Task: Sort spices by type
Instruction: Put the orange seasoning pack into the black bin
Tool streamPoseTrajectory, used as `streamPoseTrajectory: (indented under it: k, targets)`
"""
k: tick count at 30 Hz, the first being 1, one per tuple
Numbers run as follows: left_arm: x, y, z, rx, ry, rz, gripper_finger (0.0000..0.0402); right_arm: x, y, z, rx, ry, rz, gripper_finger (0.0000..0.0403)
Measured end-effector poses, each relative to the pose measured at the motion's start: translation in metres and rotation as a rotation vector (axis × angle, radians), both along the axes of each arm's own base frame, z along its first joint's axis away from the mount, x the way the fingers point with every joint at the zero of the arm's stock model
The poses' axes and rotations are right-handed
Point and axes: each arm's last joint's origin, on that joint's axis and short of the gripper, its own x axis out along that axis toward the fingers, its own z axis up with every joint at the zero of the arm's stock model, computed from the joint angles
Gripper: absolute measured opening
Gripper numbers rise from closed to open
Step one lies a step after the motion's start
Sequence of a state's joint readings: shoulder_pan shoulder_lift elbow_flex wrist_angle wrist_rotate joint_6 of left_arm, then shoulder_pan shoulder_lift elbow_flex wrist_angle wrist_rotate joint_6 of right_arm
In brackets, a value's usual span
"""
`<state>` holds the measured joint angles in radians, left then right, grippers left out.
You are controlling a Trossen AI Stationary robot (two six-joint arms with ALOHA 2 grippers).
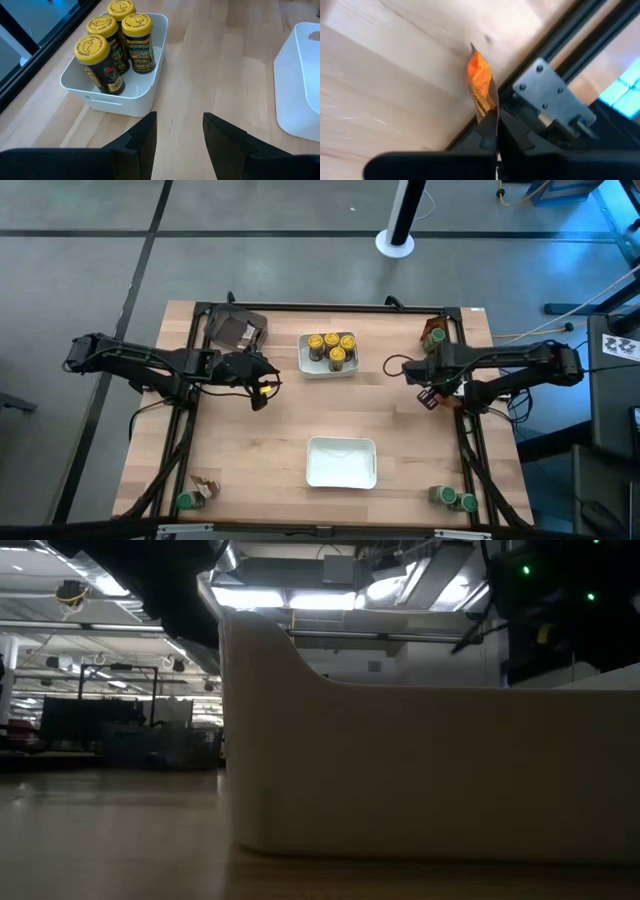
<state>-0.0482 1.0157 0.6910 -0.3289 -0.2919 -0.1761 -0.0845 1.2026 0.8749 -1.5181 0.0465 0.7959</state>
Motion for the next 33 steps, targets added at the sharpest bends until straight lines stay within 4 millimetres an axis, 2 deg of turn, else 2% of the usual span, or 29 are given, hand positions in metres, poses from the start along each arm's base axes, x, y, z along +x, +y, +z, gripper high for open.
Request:
streamPoseTrajectory:
  k: [5, 11, 15, 19, 24, 33]
  targets:
    - [0.0, 0.0, 0.0, 0.0, 0.003, 0.0, 0.0143, 0.011, -0.003, 0.021, -0.051, -0.104, 0.052, 0.0009]
    - [0.0, 0.0, 0.0, -0.001, -0.003, 0.0, 0.0143, 0.035, -0.006, 0.041, -0.106, -0.347, 0.142, 0.0004]
    - [0.001, 0.0, -0.001, -0.004, 0.002, 0.002, 0.0143, 0.054, -0.007, 0.047, -0.139, -0.524, 0.231, 0.0008]
    - [0.005, 0.0, -0.007, -0.005, 0.03, 0.005, 0.0143, 0.074, -0.009, 0.044, -0.145, -0.625, 0.29, 0.0004]
    - [0.012, -0.001, -0.015, -0.003, 0.074, 0.004, 0.0143, 0.102, -0.01, 0.038, -0.123, -0.644, 0.38, 0.0004]
    - [0.017, -0.001, -0.02, 0.001, 0.088, 0.001, 0.0143, 0.162, -0.012, 0.064, -0.079, -0.656, 0.556, 0.0004]
